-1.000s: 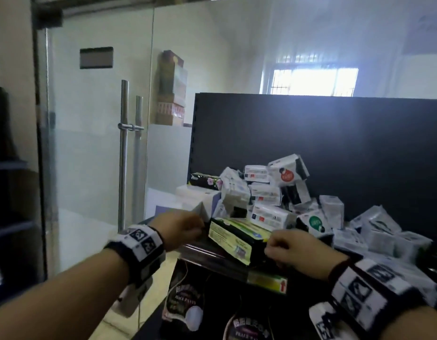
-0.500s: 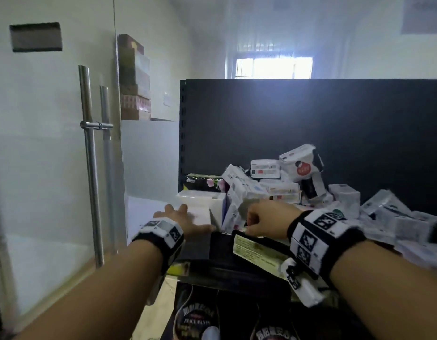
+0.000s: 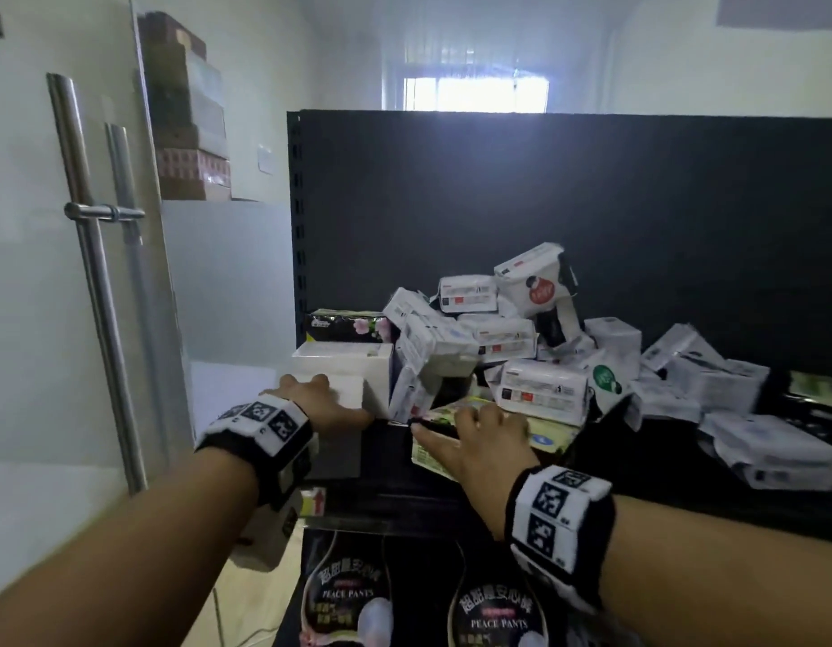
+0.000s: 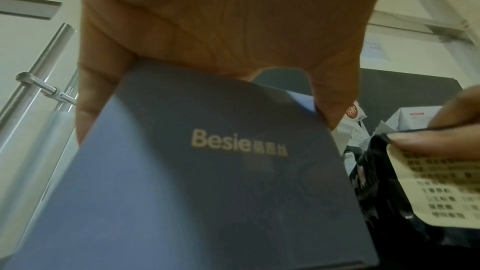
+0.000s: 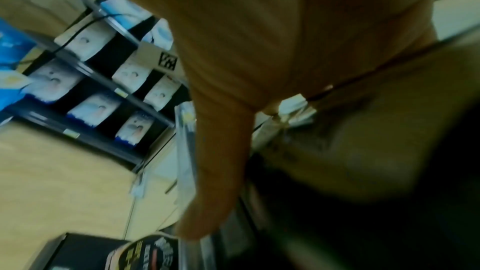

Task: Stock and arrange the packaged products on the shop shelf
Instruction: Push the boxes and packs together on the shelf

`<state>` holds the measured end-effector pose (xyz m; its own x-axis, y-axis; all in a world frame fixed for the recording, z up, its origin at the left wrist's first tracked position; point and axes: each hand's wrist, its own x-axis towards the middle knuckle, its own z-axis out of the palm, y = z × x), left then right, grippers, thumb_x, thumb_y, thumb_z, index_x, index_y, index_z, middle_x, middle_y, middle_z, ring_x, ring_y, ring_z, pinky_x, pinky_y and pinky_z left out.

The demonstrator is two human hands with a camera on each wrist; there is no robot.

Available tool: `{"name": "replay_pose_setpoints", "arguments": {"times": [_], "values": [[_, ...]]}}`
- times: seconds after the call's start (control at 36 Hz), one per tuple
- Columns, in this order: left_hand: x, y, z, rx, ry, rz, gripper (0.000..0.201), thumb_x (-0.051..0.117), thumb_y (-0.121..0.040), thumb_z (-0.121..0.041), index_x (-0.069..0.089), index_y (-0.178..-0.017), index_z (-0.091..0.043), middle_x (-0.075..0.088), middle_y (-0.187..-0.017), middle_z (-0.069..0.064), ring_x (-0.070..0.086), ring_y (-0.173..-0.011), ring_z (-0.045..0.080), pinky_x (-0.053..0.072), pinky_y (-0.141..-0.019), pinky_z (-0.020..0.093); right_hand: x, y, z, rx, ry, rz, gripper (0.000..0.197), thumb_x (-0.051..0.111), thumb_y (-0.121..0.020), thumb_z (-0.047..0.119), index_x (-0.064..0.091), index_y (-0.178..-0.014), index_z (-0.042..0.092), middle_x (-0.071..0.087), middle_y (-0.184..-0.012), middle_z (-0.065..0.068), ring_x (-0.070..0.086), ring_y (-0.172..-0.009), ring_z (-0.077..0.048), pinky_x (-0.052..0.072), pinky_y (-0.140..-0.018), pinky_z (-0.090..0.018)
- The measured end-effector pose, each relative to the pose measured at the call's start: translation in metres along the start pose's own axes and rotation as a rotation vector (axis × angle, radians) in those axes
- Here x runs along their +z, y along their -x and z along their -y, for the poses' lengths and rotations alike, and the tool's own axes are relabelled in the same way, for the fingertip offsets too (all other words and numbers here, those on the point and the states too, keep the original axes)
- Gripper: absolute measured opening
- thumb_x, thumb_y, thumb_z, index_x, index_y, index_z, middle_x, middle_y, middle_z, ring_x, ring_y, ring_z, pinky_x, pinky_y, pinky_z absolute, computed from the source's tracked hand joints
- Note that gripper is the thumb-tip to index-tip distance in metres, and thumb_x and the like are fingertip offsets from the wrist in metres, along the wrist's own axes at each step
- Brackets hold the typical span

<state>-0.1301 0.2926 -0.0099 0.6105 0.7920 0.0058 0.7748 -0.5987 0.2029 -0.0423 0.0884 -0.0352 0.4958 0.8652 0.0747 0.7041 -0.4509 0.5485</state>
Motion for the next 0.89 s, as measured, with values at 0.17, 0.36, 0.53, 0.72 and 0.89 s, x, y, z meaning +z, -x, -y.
{"name": "replay_pose_setpoints", "arguments": {"times": [0.17,0.36,0.53,0.72,0.89], "values": [[-0.019,0.009,-0.001,0.056,0.089,0.017,0.123,0.046,-0.03,-0.093,0.041,-0.135,-0.03,0.04,-0.141,0.01,0.045,-0.123,0.03,0.038,-0.102,0.038,0.002,0.012,-0.011,-0.052,-0.029,-0.088,0.097,0.055,-0.089,0.025,-0.021,-0.149,0.033,0.027,-0.142,-0.024,0.037,-0.122,-0.04,0.04,-0.09,-0.052],[-0.041,0.023,-0.015,0.187,0.11,0.064,0.072,0.05,-0.048,-0.076,0.061,-0.097,-0.024,0.061,-0.108,0.002,0.056,-0.098,0.02,0.046,-0.089,0.03,-0.028,0.018,-0.054,-0.026,-0.389,-0.18,0.108,0.068,-0.073,0.032,-0.008,-0.149,0.036,0.039,-0.141,-0.003,0.047,-0.12,-0.029,0.045,-0.083,-0.04],[-0.053,0.03,-0.024,0.291,0.169,0.143,0.048,0.061,-0.066,-0.066,0.059,-0.064,-0.019,0.058,-0.071,0.001,0.052,-0.068,0.018,0.04,-0.071,0.029,-0.041,0.027,-0.098,-0.008,-0.598,-0.082,0.112,0.073,-0.069,0.024,-0.003,-0.15,0.04,0.033,-0.152,0.005,0.052,-0.118,-0.021,0.052,-0.079,-0.033],[-0.059,0.037,-0.031,0.339,0.103,0.142,0.047,0.057,-0.083,-0.058,0.068,-0.088,-0.012,0.065,-0.091,0.005,0.058,-0.082,0.018,0.045,-0.078,0.03,-0.046,0.042,-0.14,0.019,-0.861,-0.022,0.108,0.073,-0.068,0.013,0.009,-0.149,0.044,0.051,-0.105,0.016,0.059,-0.084,-0.008,0.055,-0.061,-0.021],[-0.06,0.04,-0.038,0.358,0.063,0.155,0.054,0.057,-0.081,-0.061,0.069,-0.097,-0.01,0.067,-0.105,0.01,0.062,-0.089,0.02,0.046,-0.084,0.032,-0.055,0.053,-0.148,0.026,-0.931,0.103,0.101,0.074,-0.066,0.011,0.022,-0.142,0.052,0.057,-0.104,0.01,0.065,-0.084,-0.015,0.059,-0.063,-0.033]]}}
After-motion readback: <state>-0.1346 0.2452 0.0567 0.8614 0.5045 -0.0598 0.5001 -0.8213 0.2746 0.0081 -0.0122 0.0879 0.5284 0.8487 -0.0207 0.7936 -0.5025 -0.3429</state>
